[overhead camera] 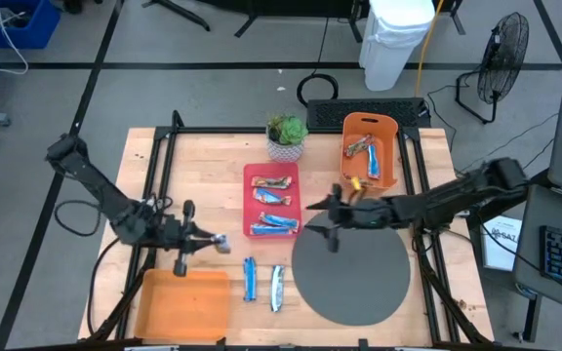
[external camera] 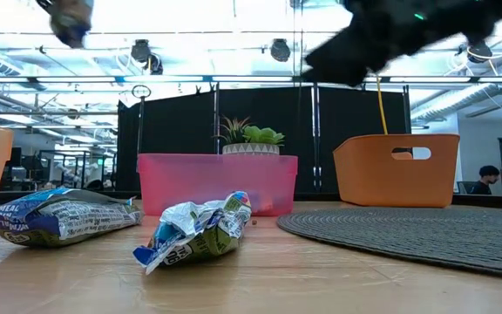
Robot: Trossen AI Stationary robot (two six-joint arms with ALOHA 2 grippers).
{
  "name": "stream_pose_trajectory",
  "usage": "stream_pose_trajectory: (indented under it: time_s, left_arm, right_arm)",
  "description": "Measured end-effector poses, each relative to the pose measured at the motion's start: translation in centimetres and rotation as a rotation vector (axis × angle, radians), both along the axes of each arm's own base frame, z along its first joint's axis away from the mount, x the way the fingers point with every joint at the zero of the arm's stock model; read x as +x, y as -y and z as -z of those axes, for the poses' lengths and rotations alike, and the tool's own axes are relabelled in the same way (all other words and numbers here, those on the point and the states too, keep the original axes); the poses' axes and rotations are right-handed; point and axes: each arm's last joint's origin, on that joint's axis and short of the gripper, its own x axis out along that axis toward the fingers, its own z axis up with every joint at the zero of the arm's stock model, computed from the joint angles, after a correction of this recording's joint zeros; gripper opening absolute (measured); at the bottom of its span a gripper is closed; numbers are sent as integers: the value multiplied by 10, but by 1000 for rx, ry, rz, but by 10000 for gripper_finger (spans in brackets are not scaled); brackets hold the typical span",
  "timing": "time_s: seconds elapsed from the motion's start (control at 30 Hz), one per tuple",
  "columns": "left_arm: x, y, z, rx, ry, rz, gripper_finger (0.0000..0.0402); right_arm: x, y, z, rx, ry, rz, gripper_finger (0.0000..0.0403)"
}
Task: Pick and place Granola Bars by type
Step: Put the blue/orange granola bar into the pink bin
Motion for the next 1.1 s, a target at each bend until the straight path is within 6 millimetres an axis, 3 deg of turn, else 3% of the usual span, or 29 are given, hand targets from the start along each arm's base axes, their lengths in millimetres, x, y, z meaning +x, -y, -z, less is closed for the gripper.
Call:
stream_pose_trajectory:
  time_s: [0.2,0.37,0.5,0.8,1.1]
  left_arm:
    - [-8,25,-22,-52,-231,-73,17]
    - [-9,49,-34,40,-496,-51,17]
    - [-8,67,-26,-29,-763,-8,16]
    - [-12,103,21,-362,-1271,-127,16]
    - [-11,114,54,-236,-1445,-236,24]
  right_arm:
    - [-59,7,28,56,151,48,233]
    - [-86,11,43,1,247,116,233]
    - [-90,11,43,-20,292,107,233]
    - [-90,10,42,-38,299,74,233]
    - [-90,10,41,-37,309,75,231]
